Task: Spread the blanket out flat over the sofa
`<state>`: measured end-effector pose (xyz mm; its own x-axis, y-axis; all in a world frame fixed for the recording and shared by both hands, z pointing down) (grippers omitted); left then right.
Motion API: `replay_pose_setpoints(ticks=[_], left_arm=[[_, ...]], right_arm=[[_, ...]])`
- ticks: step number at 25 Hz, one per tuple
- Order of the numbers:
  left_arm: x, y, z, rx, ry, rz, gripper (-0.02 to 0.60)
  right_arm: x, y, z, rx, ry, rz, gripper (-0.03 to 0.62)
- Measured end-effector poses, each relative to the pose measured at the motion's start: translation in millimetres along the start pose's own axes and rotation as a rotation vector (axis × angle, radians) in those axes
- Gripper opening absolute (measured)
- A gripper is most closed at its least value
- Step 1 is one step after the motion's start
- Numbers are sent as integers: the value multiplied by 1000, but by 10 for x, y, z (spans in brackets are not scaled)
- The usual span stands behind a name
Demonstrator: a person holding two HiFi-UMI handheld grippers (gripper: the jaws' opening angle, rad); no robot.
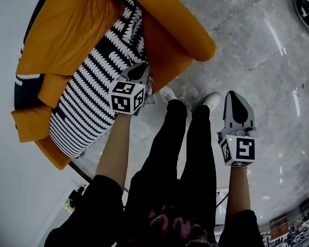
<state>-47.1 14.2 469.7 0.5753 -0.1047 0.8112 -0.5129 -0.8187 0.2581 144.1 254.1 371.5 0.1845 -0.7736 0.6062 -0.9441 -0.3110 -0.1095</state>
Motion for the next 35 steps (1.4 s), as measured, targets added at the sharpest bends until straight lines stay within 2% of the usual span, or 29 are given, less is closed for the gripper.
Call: replay_pose_setpoints(ticks=[8,17,22,25,35], left_arm=[[282,-668,19,82,33,-65,26],[628,-1418,50,232,112,-152,26],[844,-1614,102,249,145,-126,26],[950,-1693,64,288,176,-102,26],[1195,-1700,-130,289,225,-79,26]], right_arm=[[-318,-385,-259,48,-6,-48,21],[-708,-787,-535,146,-24,-134,20],[-915,-1091,-675,223,-51,-185,20],[-1011,-1243,-794,241,-47,-216,20],[-1057,-1245,-1111,305,-15,-243,20]])
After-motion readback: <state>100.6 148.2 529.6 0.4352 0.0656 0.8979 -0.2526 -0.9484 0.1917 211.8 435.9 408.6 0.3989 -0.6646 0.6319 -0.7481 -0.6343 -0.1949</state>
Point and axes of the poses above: the fingertips, and each gripper's own axes: x forward along the fingers, y to its left, z out of its top, the point moved 5 cm from there along -x, backward along the fingers, and after that the axes turned 5 degrees about -x, right-handed, at the moved point
